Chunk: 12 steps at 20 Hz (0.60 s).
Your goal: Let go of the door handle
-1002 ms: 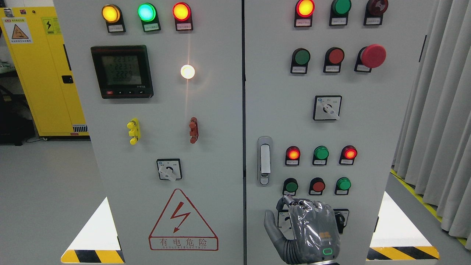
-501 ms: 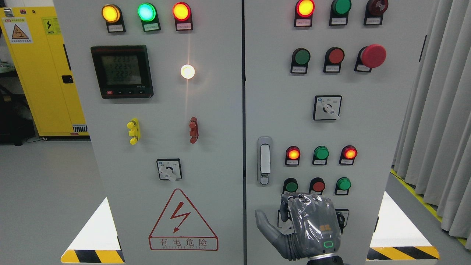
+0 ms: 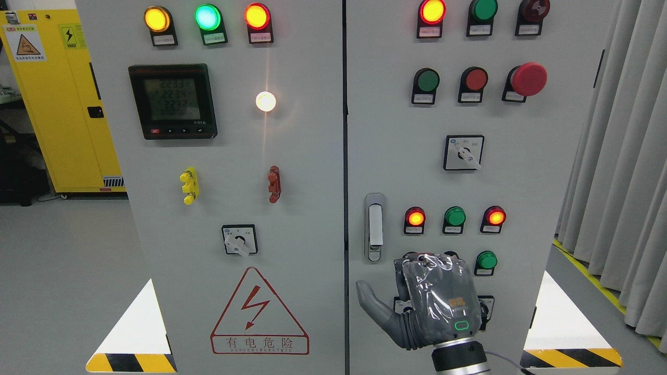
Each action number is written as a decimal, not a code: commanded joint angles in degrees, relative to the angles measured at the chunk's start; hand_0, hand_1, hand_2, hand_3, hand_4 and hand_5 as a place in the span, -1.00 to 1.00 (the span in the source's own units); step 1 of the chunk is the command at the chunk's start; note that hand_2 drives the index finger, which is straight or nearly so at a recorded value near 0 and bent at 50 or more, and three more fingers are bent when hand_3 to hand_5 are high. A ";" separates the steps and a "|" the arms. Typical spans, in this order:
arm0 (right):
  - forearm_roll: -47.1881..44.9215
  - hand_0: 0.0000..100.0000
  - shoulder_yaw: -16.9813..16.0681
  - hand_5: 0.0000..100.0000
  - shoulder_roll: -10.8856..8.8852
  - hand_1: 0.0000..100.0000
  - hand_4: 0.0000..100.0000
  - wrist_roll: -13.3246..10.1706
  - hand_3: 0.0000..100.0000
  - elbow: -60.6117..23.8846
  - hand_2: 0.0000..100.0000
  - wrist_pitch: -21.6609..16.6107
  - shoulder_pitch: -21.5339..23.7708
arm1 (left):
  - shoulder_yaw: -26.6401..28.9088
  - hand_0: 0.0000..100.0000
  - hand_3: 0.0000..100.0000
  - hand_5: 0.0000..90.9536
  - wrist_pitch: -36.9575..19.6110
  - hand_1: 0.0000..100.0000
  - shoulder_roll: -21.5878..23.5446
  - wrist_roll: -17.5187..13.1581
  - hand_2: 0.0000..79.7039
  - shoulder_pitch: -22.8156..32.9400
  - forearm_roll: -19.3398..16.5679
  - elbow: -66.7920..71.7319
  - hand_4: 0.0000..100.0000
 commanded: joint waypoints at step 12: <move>1.13 -0.42 0.75 1.00 1.34 -0.50 1.00 1.74 1.00 5.17 0.96 1.64 -6.28 | 0.00 -0.76 -1.00 -1.00 0.00 0.11 0.00 -0.01 -1.00 0.00 0.00 -0.70 -1.00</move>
